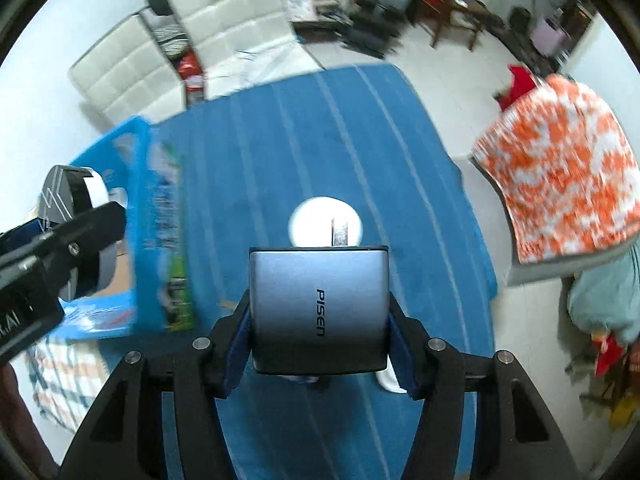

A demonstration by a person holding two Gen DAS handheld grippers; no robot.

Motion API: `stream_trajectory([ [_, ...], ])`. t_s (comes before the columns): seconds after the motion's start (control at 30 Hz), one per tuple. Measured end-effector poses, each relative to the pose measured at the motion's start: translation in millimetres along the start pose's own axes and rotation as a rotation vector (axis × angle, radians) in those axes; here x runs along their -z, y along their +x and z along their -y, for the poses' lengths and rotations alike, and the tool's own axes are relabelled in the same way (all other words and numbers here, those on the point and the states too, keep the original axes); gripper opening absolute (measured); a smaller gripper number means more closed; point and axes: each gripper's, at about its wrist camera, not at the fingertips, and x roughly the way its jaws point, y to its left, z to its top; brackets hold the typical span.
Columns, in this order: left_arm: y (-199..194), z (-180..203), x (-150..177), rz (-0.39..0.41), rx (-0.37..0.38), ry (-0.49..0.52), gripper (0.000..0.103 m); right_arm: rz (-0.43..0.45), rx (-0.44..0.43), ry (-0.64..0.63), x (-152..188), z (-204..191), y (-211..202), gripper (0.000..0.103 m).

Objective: Organize rigid objects
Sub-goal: 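Grasp the black round case with the left tool while the right tool grasps the grey power bank, then lower the black case and power bank into the blue box and release both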

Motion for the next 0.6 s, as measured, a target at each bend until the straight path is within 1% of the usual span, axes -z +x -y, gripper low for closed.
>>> stream_trajectory([
  [0.13, -21, -34, 6, 0.038, -0.021, -0.045, 0.073, 0.041, -0.032, -0.078, 1, -47, -24, 0.062],
  [0.3, -54, -78, 24, 0.071, -0.05, -0.116, 0.073, 0.068, -0.079, -0.152, 5, -99, -40, 0.062],
  [0.33, -54, -81, 27, 0.074, -0.054, -0.123, 0.073, 0.071, -0.091, -0.166, 5, -112, -43, 0.062],
  [0.4, -63, -101, 33, 0.073, -0.069, -0.144, 0.073, 0.073, -0.112, -0.182, 7, -130, -46, 0.062],
  [0.47, -68, -118, 38, 0.071, -0.069, -0.165, 0.073, 0.073, -0.125, -0.2, 7, -151, -46, 0.062],
  [0.6, -63, -159, 48, 0.037, -0.063, -0.225, 0.073, 0.054, -0.134, -0.219, 3, -182, -29, 0.062],
])
